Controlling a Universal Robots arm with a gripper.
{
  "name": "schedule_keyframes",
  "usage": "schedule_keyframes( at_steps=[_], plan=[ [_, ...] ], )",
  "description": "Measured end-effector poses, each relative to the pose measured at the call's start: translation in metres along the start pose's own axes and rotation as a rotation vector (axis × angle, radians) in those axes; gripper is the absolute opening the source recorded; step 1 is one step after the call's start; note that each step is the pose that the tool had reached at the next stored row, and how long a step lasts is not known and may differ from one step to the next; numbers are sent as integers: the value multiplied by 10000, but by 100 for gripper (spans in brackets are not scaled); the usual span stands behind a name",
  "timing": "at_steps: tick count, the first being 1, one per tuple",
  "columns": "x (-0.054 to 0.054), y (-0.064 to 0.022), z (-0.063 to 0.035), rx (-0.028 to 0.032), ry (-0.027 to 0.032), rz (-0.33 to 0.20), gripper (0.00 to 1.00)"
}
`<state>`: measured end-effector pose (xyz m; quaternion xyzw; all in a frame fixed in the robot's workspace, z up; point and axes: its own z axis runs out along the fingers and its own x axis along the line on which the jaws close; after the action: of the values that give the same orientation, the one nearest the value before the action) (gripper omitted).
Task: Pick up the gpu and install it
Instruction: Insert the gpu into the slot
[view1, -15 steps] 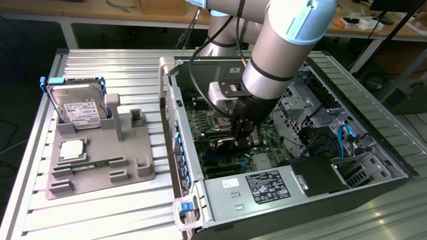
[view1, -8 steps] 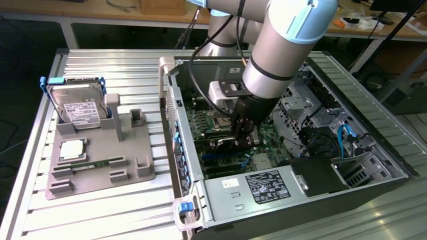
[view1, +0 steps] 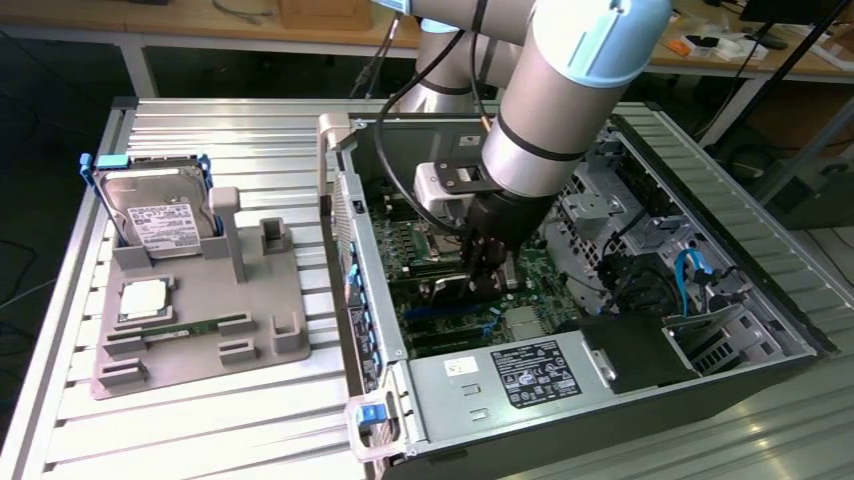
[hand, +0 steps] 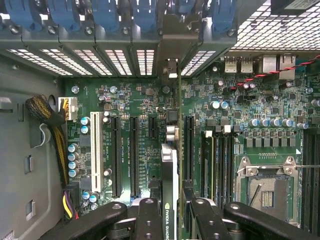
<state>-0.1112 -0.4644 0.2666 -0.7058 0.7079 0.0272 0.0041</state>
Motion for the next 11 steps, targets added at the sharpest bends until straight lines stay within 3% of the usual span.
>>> schedule_keyframes(
  at_steps=[11],
  plan=[
    [10, 1, 2, 0, 0, 0, 27]
  ],
)
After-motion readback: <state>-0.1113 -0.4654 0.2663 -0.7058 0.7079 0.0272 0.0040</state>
